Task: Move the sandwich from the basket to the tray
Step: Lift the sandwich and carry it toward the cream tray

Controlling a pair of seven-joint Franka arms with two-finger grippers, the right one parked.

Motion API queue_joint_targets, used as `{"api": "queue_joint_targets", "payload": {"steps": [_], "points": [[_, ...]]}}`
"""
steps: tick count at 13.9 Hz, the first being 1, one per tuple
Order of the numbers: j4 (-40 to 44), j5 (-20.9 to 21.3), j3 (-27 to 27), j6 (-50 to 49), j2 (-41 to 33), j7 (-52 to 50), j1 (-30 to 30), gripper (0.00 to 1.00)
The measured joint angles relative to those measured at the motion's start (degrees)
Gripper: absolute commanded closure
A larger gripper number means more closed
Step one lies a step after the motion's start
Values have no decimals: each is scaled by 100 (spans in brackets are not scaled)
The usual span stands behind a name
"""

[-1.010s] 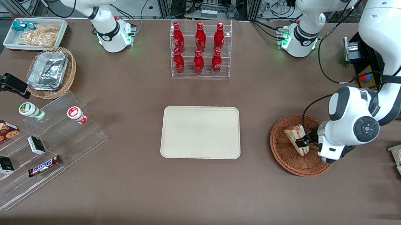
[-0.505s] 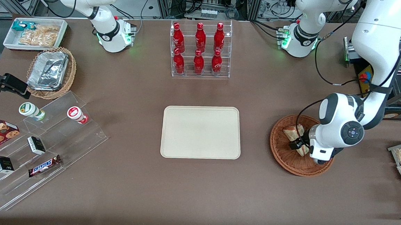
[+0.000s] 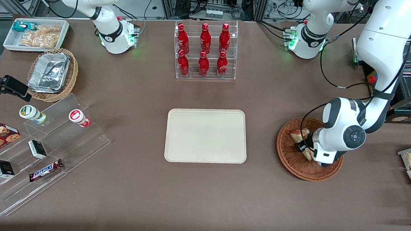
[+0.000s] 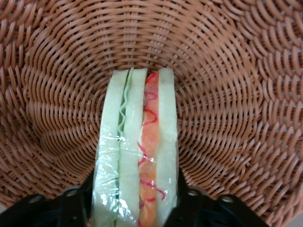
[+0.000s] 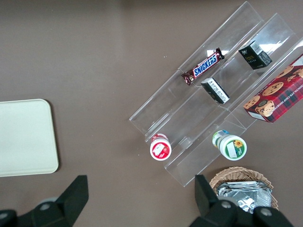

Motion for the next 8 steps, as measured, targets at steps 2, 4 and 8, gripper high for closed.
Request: {"api": "queue_joint_targets", "payload": {"steps": [2,4,8], "points": [[26,0,-11,1,-15,2,-2,89],[43,0,-34,4,-36,6,-8,91],[297,4,-111,-168,-290,314,-223,91]]}}
